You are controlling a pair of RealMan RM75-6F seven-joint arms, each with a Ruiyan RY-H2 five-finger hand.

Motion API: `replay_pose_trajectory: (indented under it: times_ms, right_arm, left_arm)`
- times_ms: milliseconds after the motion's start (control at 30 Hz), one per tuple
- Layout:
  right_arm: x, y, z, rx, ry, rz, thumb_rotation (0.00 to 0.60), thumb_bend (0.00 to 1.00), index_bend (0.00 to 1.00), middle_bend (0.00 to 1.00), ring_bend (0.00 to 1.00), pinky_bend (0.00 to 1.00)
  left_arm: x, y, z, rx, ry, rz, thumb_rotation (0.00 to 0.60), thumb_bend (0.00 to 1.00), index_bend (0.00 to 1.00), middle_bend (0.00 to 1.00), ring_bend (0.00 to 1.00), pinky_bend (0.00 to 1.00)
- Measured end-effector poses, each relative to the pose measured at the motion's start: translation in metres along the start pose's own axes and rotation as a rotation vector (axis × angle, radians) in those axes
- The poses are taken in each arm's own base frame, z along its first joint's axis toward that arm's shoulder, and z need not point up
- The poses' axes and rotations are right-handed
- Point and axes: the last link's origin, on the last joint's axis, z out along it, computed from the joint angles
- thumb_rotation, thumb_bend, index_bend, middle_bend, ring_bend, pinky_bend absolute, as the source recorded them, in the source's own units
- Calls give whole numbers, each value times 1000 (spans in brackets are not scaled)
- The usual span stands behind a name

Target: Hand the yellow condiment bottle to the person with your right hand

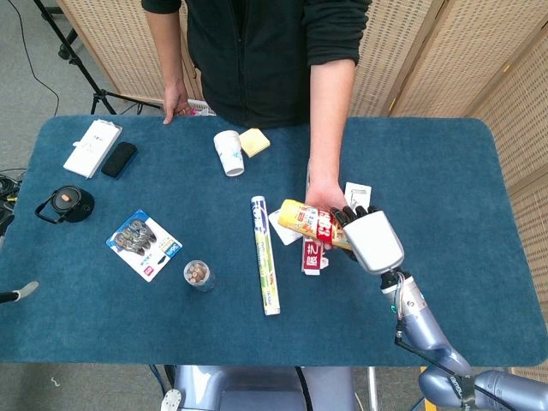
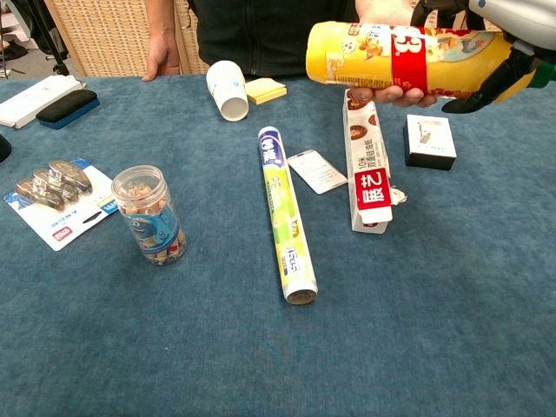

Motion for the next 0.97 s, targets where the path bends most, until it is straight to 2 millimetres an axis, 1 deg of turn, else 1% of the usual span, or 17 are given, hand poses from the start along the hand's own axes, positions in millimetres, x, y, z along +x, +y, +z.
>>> replay_pose_trajectory:
  times_ms: [33, 67, 133, 167, 267, 333, 500, 733, 867, 967]
  right_arm:
    - [0, 0, -1, -6, -9, 2, 600, 325, 143, 223, 289, 414]
    - [-1, 1, -2, -12, -16, 6, 600, 246, 57, 108, 158, 309]
    - [0, 2, -4, -26, -35, 6, 600, 158, 1, 13, 34, 199]
    - [1, 3, -5, -33, -43, 7, 600, 122, 0, 0, 6, 165]
    - [5, 10, -9, -57, -51, 7, 600, 34, 0, 0, 0, 118]
    - [10, 16, -11, -72, -41, 3, 600, 4, 0, 0, 0, 101]
    - [18, 31, -22, -107, -40, -4, 600, 0, 0, 0, 0, 91]
    - [32, 64, -57, -203, -38, 22, 600, 0, 0, 0, 0, 66]
    - [32, 79, -80, -250, -26, 87, 600, 0, 0, 0, 0, 60]
    - [27, 91, -99, -280, -10, 156, 600, 0, 0, 0, 0, 60]
  left_arm:
    - [0, 0, 0, 1, -1, 0, 600, 0, 0, 0, 0, 29]
    - [0, 0, 0, 1, -2, 0, 600, 0, 0, 0, 0, 29]
    - [-1, 0, 0, 1, -2, 1, 600, 0, 0, 0, 0, 30]
    - [-1, 0, 0, 0, -3, 2, 600, 0, 0, 0, 0, 29]
    - [-1, 1, 0, -2, -6, 2, 600, 0, 0, 0, 0, 29]
    - [-1, 1, 0, -2, -6, 1, 600, 0, 0, 0, 0, 29]
    - [-1, 0, 0, -1, -7, -4, 600, 0, 0, 0, 0, 29]
    - [-1, 0, -1, 0, -6, -3, 600, 0, 0, 0, 0, 30]
    - [-2, 0, -2, -2, -7, 2, 600, 0, 0, 0, 0, 29]
    - [-3, 1, -4, -4, -8, 8, 600, 0, 0, 0, 0, 29]
